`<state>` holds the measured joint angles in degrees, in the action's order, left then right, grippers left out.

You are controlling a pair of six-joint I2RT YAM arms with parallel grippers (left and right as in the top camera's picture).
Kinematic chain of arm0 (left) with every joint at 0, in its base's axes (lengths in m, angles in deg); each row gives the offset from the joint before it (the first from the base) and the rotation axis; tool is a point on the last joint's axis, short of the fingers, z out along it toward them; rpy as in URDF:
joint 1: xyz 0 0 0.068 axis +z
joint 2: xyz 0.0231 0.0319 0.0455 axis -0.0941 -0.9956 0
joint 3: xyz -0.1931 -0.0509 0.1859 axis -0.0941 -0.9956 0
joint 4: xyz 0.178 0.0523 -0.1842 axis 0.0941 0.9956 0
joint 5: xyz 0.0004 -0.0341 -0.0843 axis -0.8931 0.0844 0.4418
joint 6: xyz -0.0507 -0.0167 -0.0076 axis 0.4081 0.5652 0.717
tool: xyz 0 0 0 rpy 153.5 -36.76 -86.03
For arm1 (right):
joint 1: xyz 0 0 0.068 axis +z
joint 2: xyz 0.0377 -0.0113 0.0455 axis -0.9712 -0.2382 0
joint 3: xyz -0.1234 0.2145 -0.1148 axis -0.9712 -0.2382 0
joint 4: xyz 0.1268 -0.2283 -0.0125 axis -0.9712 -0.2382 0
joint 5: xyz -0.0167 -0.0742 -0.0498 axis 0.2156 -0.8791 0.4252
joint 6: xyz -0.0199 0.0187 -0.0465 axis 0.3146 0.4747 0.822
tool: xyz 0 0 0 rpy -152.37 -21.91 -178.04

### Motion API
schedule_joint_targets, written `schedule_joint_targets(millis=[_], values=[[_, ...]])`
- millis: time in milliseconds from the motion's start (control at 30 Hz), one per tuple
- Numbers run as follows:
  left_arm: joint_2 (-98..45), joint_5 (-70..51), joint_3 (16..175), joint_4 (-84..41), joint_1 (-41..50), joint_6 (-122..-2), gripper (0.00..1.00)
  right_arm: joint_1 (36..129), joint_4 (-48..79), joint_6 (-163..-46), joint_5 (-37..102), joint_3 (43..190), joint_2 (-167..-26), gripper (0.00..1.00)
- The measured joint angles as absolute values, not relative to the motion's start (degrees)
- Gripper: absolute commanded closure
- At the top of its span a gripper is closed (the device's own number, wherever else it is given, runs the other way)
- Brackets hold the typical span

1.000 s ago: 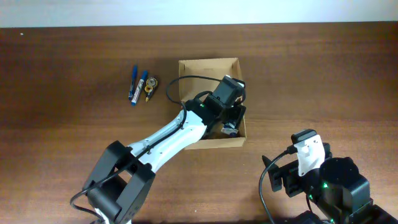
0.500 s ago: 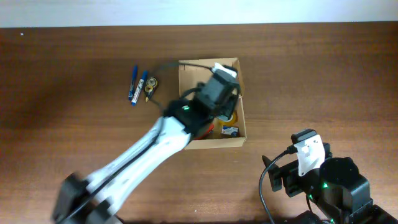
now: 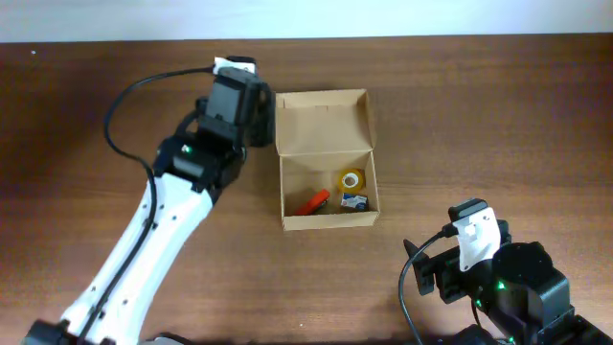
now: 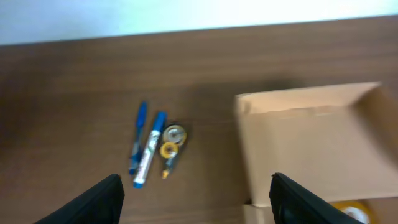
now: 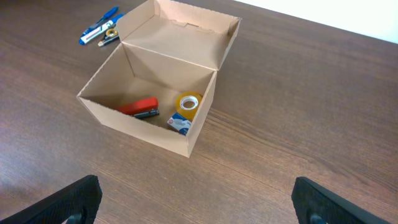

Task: Pack container
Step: 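Move the left gripper back over the gold tape dispenser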

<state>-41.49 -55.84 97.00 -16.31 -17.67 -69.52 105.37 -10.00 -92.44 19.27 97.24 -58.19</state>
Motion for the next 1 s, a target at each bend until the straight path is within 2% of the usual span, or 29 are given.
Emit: schedule_joint_targets(millis=[400, 767, 1000], values=[[-58.1, -46.4, 96.3, -21.9, -12.7, -74.3, 0.27, 105.4, -10.0, -92.4, 19.3, 97.2, -58.2, 0.01], [-60.3, -39.3, 96.1, -22.7, -6.4, -78.2, 0.27, 105.4, -10.0, -92.4, 19.3, 97.2, -58.2, 0.01], [-65.6, -37.8, 96.1, -25.7, -5.7, -80.2, 0.27, 105.4, -10.0, -92.4, 19.3, 97.2, -58.2, 0.01]])
